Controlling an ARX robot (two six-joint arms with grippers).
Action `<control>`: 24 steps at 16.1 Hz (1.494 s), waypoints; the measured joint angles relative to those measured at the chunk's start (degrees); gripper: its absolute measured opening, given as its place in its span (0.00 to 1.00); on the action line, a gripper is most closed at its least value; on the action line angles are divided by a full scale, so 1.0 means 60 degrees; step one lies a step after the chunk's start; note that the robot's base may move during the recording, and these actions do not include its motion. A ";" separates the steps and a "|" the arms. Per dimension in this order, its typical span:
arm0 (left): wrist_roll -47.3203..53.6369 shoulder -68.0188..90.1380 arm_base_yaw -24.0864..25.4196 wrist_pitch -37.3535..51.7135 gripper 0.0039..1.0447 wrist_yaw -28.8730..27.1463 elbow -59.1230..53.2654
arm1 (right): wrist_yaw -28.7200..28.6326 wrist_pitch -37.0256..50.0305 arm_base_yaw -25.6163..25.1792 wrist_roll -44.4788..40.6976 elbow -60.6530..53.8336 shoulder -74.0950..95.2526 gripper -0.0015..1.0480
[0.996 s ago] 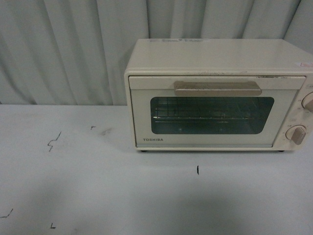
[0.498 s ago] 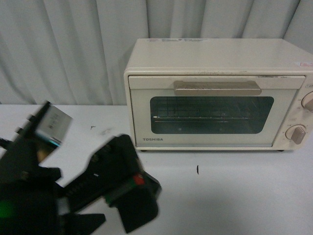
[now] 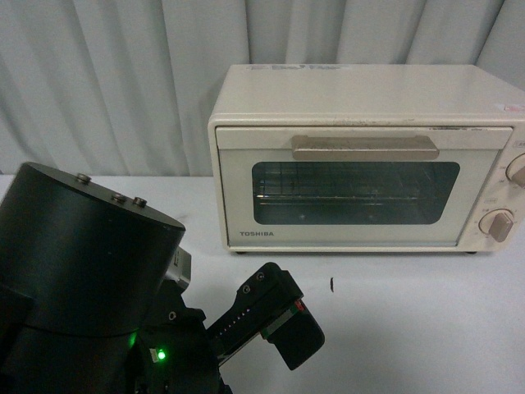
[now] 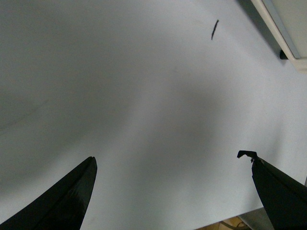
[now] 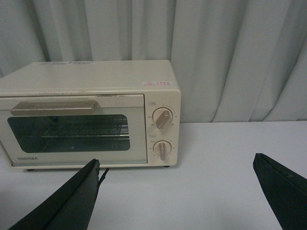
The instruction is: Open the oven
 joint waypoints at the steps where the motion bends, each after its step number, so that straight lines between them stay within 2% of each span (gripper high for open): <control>1: -0.0219 0.0233 0.0033 0.0007 0.94 -0.0095 0.0102 | 0.0000 0.0000 0.0000 0.0000 0.0000 0.0000 0.94; 6: -0.1381 0.1137 0.0138 0.0339 0.94 -0.0310 0.0423 | 0.0000 -0.0004 0.0000 0.0000 0.0000 0.0000 0.94; 12: -0.2732 0.1876 -0.0179 0.0743 0.94 -0.0332 0.1045 | 0.0000 0.0000 0.0000 0.0000 0.0000 0.0000 0.94; 24: -0.2834 0.1883 -0.0051 0.1071 0.94 -0.0299 0.0849 | 0.0000 0.0000 0.0000 0.0000 0.0000 0.0000 0.94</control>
